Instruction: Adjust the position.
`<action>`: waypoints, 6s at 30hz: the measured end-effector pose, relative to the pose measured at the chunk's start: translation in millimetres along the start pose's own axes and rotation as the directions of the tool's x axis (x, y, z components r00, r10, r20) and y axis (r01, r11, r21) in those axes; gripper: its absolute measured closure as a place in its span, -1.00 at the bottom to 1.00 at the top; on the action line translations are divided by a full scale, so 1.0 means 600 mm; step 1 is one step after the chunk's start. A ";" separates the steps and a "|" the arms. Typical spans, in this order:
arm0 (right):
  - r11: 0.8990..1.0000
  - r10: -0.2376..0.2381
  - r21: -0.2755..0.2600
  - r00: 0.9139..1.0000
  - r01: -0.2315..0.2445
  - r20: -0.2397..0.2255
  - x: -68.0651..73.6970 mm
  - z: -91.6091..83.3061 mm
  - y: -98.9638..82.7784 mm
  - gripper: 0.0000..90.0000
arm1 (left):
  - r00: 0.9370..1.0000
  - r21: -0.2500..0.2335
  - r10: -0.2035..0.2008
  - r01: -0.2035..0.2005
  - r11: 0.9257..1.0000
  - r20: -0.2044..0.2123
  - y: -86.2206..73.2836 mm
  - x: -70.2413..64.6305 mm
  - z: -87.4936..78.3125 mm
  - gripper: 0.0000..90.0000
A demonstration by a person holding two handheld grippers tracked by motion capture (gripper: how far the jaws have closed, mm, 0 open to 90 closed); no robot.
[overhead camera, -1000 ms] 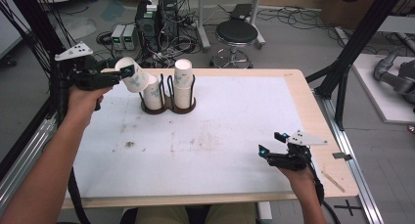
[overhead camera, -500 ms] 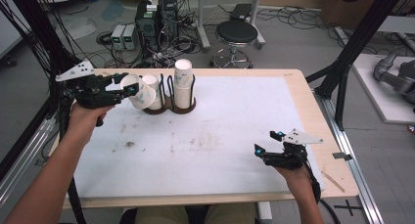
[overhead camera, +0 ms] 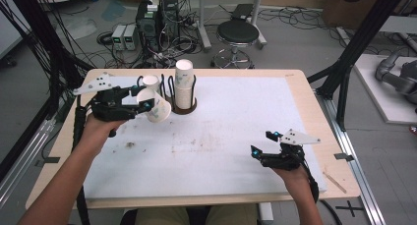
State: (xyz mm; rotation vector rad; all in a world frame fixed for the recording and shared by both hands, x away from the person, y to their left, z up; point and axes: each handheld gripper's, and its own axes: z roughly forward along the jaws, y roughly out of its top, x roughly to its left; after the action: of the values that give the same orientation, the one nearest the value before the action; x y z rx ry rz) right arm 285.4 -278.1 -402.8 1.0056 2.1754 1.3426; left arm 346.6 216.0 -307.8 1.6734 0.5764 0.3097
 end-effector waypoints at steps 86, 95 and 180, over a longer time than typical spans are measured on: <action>0.965 -0.243 -0.057 0.803 0.254 -0.544 0.142 0.148 0.083 -0.34 | 0.925 0.131 0.039 -0.094 0.987 0.377 -0.069 -0.140 0.135 -0.18; 0.956 -0.266 -0.038 0.799 0.292 -0.539 0.143 0.146 0.085 -0.26 | 0.933 0.149 0.006 -0.063 0.987 0.360 -0.077 -0.142 0.137 -0.46; 0.755 -0.427 0.233 0.729 0.613 -0.535 0.167 0.137 0.176 -0.54 | 0.912 0.360 0.101 -0.256 0.897 0.398 -0.072 -0.140 0.143 -0.18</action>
State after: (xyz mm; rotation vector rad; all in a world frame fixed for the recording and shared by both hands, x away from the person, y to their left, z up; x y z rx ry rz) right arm 310.8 -124.1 -343.5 0.0973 2.8682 0.9234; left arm 311.5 103.2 -356.4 2.1324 0.2019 -0.0045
